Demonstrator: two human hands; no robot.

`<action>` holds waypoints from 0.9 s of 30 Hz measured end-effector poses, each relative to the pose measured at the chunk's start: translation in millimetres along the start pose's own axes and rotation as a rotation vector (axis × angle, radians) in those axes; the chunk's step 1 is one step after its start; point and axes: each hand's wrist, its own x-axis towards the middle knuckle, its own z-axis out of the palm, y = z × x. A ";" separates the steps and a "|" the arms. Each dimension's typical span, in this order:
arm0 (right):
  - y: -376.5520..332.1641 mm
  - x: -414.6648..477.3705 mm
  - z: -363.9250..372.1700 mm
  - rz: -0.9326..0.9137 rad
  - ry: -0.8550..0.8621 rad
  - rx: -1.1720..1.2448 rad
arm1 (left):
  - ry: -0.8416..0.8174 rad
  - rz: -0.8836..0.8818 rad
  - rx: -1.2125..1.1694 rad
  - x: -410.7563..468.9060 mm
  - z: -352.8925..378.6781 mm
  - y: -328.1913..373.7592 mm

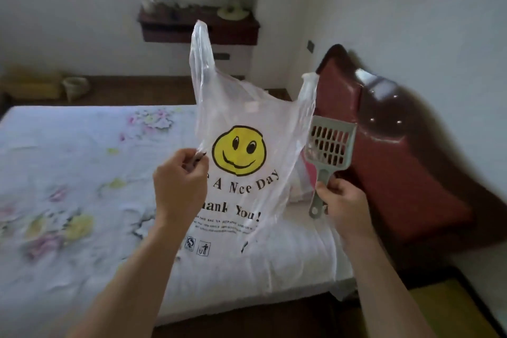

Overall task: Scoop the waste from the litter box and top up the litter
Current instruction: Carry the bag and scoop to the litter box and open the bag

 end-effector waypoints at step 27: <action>-143.1 -300.0 591.8 -0.388 -1.438 -0.172 | 1.380 -0.400 0.349 -77.5 -546.7 -154.3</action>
